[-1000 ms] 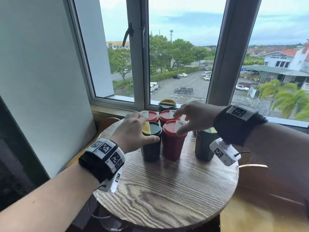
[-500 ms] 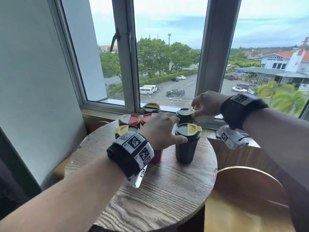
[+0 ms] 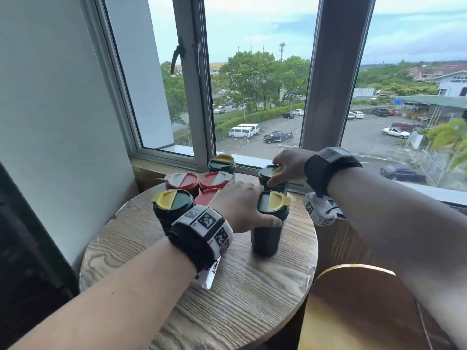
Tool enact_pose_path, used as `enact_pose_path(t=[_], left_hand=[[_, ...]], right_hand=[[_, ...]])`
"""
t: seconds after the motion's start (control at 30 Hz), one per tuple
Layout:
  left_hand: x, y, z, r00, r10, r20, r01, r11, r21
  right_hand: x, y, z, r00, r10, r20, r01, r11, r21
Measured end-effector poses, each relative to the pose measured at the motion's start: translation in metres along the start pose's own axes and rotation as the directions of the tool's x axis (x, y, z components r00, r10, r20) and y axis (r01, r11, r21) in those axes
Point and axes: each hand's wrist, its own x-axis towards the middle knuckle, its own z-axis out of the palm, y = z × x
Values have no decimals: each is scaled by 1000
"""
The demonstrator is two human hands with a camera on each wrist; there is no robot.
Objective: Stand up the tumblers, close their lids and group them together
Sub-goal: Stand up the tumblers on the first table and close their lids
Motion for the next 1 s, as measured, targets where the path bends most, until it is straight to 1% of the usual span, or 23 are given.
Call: enact_pose_path(t=[0.13,0.2,0.3,0.4,0.5,0.6,0.7,0.87,1.0], left_hand=[[-4,3,-2,1000,-24,2,24,1000,-13],[-9,4,-4,1000,-17,-3,17,1000,-21],[-22,8,-12,999,3,-37,-6,997,-72],[-43,6,-20,995,29,-93,-41,990,-135],[-69,-5,-27,987,54,-149,-83,978,-191],[-97,-21,-32,983,70,-172,-111,963,-246],[-124,-42,-34,980,79,-184,-123,962,-242],[-161,-85,-31,987,34,-155,-65,978,-198],[-174,-114,-25,987,-41,-153,12,983,-184]], right_hand=[[-2,1,6,998,-7,-58,10,999,46],[-9,1,7,997,-7,-79,13,997,75],[-25,0,4,995,-25,-95,34,995,98],[-46,-3,1,993,-71,-93,81,991,106],[-74,-15,0,993,-102,-55,107,989,99],[-99,-29,3,985,-166,-45,170,979,116],[-121,-49,6,981,-190,-42,195,969,149],[-146,-86,10,969,-242,-45,246,949,196],[-152,-113,12,961,-270,-58,276,939,202]])
